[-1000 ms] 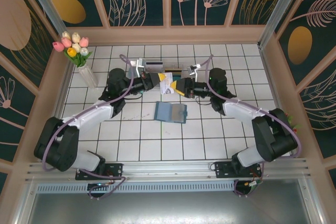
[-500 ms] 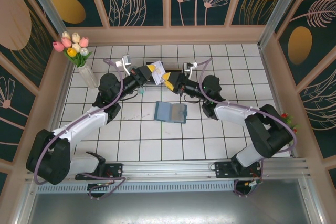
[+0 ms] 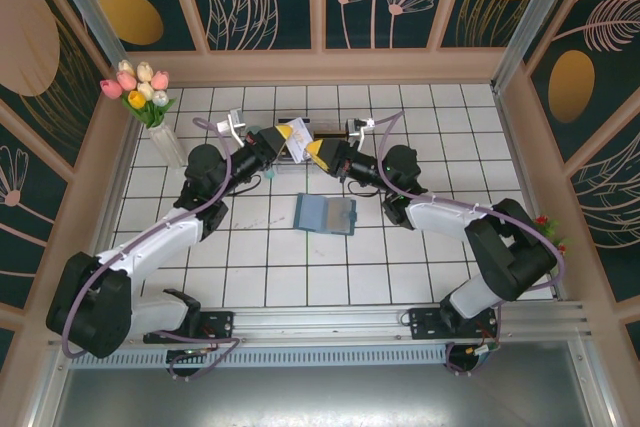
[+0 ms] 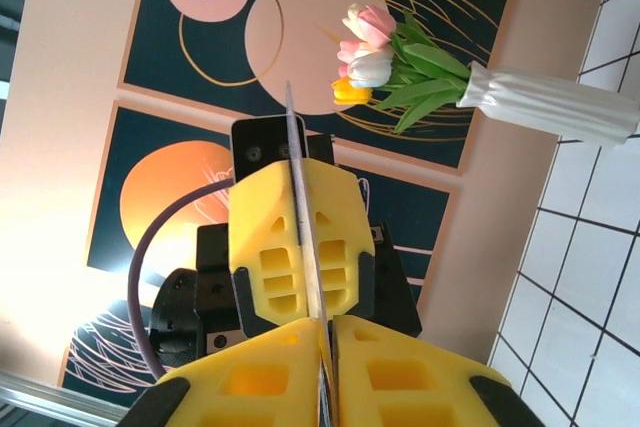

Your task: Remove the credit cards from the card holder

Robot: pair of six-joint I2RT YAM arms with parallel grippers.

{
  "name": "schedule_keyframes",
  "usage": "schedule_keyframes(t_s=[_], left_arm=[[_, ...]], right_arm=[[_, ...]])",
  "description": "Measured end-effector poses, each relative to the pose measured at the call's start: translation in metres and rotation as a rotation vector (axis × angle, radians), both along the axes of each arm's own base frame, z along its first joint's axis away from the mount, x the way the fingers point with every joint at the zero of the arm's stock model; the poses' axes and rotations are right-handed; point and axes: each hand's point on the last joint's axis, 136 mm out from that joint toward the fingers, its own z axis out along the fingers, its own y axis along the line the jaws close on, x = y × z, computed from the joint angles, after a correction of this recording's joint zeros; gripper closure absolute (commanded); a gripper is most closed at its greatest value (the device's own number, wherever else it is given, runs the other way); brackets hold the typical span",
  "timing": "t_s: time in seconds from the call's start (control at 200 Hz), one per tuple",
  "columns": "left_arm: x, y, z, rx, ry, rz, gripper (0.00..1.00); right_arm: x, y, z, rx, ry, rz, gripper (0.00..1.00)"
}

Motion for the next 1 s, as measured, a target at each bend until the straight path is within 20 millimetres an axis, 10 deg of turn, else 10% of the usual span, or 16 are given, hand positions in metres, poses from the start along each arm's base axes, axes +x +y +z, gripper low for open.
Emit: schedule_keyframes(t_s=[0.28, 0.435, 0.716, 1.001], left_arm=[[0.006, 0.012, -0.015, 0.119, 0.088, 0.078, 0.24], [0.019, 0.039, -0.037, 0.296, 0.158, 0.189, 0.04], [0.007, 0.101, -0.125, 0.444, 0.391, 0.293, 0.01], [-0.016, 0.123, -0.189, 0.466, 0.558, 0.306, 0.01]], right_arm=[[0.014, 0.004, -0.006, -0.128, -0.091, -0.038, 1.00], [0.028, 0.004, -0.009, -0.303, -0.241, -0.072, 1.00], [0.044, 0.007, -0.014, -0.579, -0.498, -0.049, 1.00], [0.104, -0.001, -0.049, -0.819, -0.727, 0.007, 1.00]])
